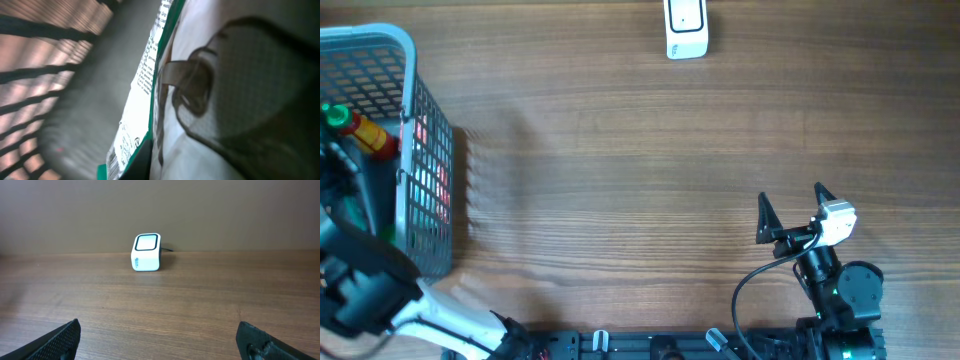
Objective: Scan the item barcode
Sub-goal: 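Reach the left gripper into the basket and grasp the green 3M packet, then lift the 3M packet out and lay it on the table center, then reach the left gripper into the basket and grasp the red sauce bottle, then carry the sauce bottle toward the scanner and stand it beside the packet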
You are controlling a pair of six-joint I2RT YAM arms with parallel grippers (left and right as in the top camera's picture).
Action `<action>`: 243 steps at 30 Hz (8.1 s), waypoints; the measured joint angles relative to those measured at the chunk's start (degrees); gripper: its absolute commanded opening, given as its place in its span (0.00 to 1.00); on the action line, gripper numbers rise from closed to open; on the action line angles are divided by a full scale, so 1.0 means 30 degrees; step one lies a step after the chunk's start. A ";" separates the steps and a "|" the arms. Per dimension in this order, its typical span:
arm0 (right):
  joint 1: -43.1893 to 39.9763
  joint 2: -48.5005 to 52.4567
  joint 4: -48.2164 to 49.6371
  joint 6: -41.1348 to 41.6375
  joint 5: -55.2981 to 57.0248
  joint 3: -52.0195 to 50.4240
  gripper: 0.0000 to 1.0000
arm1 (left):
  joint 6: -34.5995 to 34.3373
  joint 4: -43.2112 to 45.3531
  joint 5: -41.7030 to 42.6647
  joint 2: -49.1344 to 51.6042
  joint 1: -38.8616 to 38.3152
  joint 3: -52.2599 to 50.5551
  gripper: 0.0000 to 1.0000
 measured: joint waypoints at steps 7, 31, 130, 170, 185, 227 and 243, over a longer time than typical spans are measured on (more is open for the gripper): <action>0.0000 0.0000 0.0000 0.0000 0.0000 0.0000 1.00 | -0.0554 0.1406 0.0007 -0.6965 0.0000 0.1945 0.04; 0.0000 0.0000 0.0000 0.0007 0.0000 0.0000 1.00 | -0.3286 0.1668 1.3318 -1.0972 -1.0550 0.2302 0.04; 0.0000 0.0000 0.0000 0.0000 0.0000 0.0000 1.00 | -0.9632 1.0120 -0.3271 -0.0940 -0.3402 -0.1923 1.00; 0.0000 0.0000 0.0000 0.0000 -0.0007 0.0000 1.00 | -0.9632 0.9741 0.1297 -1.3282 -0.4648 -0.1282 0.42; 0.0000 0.0000 0.0000 0.0000 0.0000 0.0000 1.00 | -1.0440 0.6761 0.5799 -1.0375 -1.6640 -0.1209 0.40; 0.0000 0.0000 0.0000 0.0000 0.0000 0.0000 1.00 | -0.2718 1.0499 -0.2382 0.2484 -2.8800 -0.1224 0.78; 0.0000 0.0000 0.0000 0.0000 0.0000 0.0000 1.00 | -0.2637 1.2407 -0.6288 -0.2084 -2.8407 -0.1056 1.00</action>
